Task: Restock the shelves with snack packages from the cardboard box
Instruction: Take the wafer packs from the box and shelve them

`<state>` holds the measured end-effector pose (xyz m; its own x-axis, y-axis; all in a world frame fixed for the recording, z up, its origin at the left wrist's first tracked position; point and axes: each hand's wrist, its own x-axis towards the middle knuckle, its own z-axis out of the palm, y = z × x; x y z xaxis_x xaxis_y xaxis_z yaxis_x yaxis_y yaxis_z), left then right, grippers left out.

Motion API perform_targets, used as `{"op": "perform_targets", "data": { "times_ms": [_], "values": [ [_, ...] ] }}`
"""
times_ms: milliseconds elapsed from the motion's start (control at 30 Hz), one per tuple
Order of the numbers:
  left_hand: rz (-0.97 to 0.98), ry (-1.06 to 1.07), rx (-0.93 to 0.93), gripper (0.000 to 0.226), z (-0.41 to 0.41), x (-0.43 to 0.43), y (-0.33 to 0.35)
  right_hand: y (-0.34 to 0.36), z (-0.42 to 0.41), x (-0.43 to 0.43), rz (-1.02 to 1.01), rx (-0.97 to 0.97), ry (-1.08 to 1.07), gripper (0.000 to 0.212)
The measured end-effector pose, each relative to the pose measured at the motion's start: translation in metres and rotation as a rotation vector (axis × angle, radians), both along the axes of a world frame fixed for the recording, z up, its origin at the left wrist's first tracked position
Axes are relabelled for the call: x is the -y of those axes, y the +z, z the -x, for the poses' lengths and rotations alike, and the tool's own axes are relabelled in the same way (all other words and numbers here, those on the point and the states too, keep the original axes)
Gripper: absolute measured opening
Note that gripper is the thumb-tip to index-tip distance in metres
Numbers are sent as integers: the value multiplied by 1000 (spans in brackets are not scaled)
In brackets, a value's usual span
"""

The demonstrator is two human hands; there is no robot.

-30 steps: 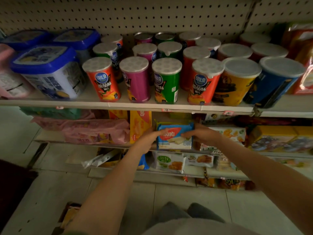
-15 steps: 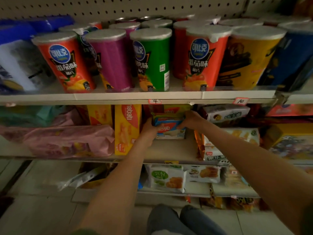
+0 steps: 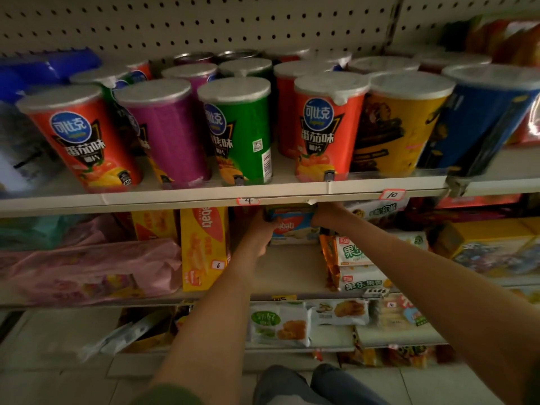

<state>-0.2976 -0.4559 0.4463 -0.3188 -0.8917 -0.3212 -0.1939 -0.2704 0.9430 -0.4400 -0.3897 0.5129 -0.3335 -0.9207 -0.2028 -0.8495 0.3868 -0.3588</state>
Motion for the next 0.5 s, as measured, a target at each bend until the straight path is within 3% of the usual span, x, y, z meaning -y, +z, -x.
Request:
{"op": "perform_targets", "data": {
  "times_ms": [267, 333, 500],
  "values": [
    [234, -28, 366, 44, -13, -6, -16, 7, -10, -24, 50, 43, -136, 36],
    [269, -54, 405, 48, -20, -35, 17, 16, -22, -34, 37, 53, -110, 40],
    [92, -194, 351, 38, -39, -88, 82, 22, -45, -47, -21, 180, 71, 61]
  ]
}}
